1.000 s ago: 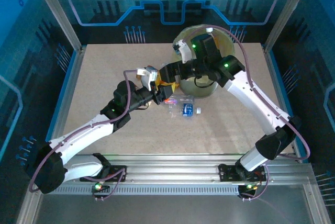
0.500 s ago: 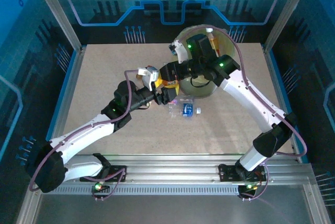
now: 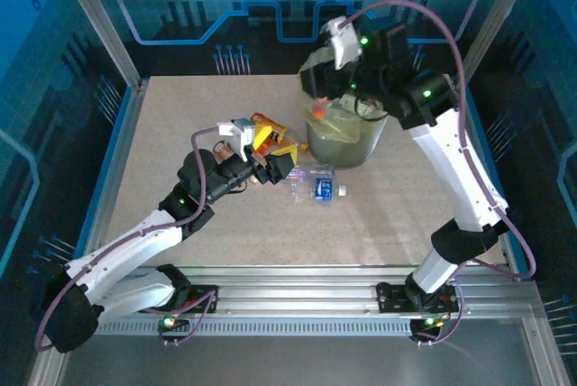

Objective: Put the plastic bottles in the bin

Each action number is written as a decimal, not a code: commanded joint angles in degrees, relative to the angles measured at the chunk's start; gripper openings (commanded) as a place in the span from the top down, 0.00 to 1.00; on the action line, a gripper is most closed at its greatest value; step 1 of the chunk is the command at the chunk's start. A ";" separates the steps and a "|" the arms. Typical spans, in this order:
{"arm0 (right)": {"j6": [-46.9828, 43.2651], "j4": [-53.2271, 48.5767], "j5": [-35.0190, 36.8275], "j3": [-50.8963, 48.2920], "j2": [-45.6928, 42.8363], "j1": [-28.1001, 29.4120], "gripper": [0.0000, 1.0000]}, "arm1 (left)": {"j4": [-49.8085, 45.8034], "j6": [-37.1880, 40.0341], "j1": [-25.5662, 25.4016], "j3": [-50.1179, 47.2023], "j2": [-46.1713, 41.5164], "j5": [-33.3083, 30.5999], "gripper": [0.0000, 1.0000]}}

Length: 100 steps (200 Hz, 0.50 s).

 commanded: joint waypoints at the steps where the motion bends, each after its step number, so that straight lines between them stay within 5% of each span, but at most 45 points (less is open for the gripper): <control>1: -5.89 -4.96 7.39 5.84 3.63 -2.97 0.59 | -2.02 1.17 -0.29 -2.40 -2.62 -5.61 0.01; 100: -13.64 -11.25 20.08 17.23 17.86 -11.10 0.60 | -7.69 0.11 -0.19 -6.91 -8.96 -14.61 0.01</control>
